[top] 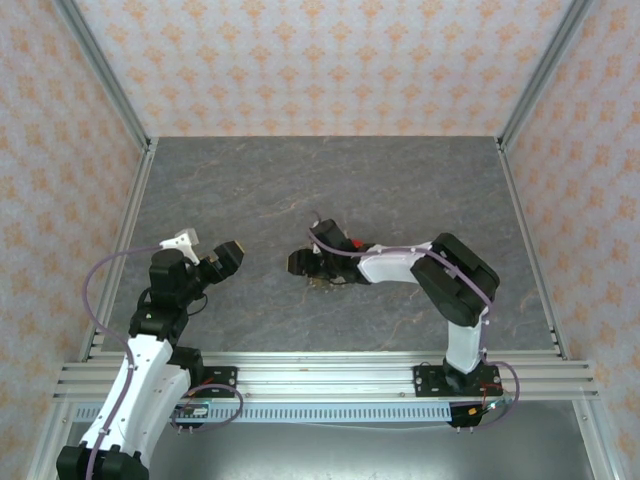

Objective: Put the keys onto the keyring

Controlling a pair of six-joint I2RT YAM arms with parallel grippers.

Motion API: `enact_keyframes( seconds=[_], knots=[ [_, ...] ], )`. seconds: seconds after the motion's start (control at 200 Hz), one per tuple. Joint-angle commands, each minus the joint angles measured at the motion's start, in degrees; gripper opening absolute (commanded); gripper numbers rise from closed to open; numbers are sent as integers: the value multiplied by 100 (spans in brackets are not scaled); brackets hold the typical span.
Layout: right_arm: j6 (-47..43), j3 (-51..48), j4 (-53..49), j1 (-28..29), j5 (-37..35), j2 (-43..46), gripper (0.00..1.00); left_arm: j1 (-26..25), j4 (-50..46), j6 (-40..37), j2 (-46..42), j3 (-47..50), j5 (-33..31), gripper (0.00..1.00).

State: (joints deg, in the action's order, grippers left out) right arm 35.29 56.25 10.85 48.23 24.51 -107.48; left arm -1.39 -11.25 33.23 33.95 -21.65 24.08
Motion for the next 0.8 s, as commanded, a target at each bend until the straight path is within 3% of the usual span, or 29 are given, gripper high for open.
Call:
enact_keyframes(
  seconds=[0.0,0.29,0.48,0.796],
  knots=[
    [365,-497,216,65,-136,127,55,16,-36,87,101,-67,80,100],
    [-222,-1286,-538,-343,-1436,1800,60,12,259,347,232,90,70,100],
    [-21,-1987,-174,-1204,-961,2273,60,-2,223,413,184,217,38,100],
    [-276,-1942,-795,-1410,-1219,2424,64,-10,616,526,429,319,154,100]
  ],
)
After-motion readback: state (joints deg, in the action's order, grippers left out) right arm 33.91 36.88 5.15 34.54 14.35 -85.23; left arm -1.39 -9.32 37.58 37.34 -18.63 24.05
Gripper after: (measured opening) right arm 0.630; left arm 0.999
